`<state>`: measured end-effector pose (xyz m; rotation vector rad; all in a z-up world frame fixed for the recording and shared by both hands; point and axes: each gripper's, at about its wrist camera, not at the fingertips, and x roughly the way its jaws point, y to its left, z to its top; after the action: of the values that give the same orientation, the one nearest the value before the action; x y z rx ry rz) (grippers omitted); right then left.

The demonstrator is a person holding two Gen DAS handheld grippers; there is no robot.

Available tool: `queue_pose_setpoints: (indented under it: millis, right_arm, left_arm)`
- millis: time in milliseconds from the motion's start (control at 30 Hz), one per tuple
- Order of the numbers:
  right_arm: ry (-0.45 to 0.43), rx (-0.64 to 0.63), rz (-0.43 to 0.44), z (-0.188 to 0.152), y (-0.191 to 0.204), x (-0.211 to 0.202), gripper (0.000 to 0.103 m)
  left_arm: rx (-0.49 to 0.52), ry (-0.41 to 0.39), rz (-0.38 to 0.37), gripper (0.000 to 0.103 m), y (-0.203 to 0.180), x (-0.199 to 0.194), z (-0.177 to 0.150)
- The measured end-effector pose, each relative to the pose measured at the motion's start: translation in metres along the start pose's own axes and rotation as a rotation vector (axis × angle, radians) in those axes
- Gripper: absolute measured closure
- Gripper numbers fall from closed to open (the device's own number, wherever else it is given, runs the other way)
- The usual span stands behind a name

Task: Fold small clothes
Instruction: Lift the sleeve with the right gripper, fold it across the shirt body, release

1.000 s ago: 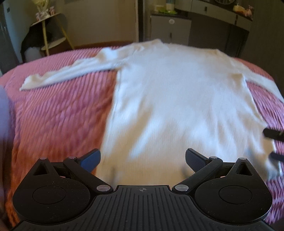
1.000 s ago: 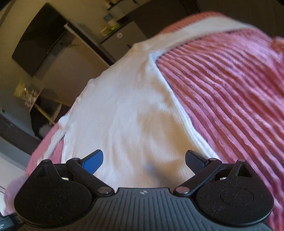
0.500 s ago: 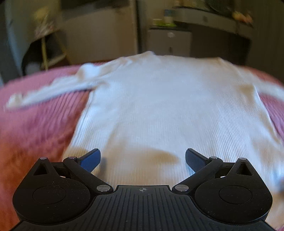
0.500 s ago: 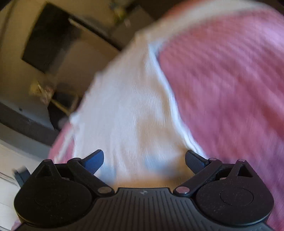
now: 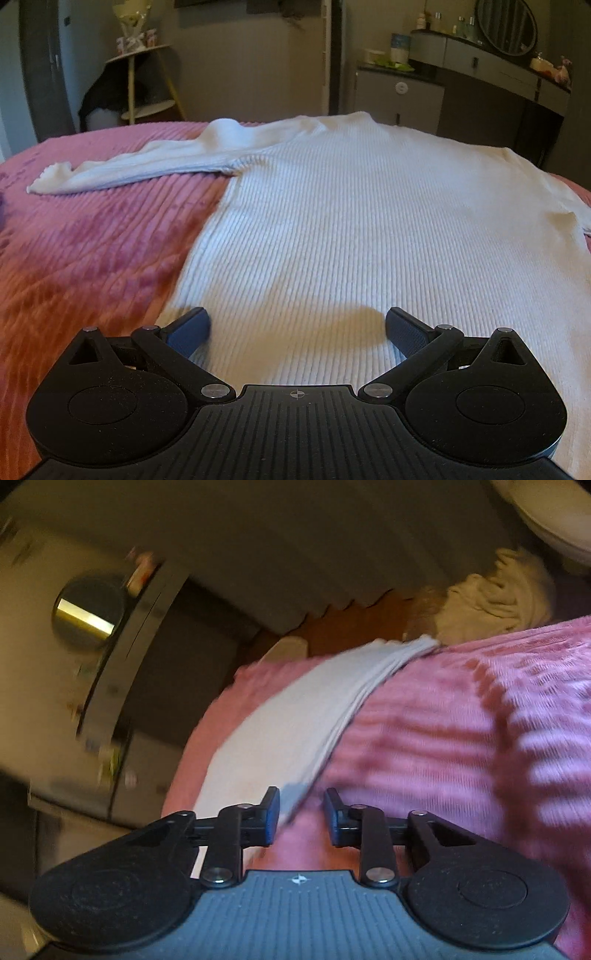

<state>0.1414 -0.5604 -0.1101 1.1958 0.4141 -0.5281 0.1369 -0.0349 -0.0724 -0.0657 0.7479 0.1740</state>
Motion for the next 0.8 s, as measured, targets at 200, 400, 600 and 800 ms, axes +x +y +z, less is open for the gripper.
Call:
queue_pose_setpoints:
  millis: [200,400,600,800]
  right_arm:
    - [-0.047,0.07,-0.006,0.01,0.002,0.027,0.096]
    - [-0.138,-0.276,-0.066,0.004,0.062,0.006,0.096]
    - [-0.25,-0.89,0.154,-0.084,0.172,-0.05,0.096]
    - [-0.048,-1.196,0.367,-0.227,0.211,-0.054,0.096]
  left_arm:
    - [0.009,-0.006,0.021,0.0,-0.005,0.001,-0.002]
    - [0.006,-0.014,0.03,0.0,-0.006,0.001,-0.003]
    - [0.01,-0.023,0.044,0.0,-0.009,-0.001,-0.003]
    - [-0.004,-0.042,0.048,0.0,-0.006,-0.009,-0.002]
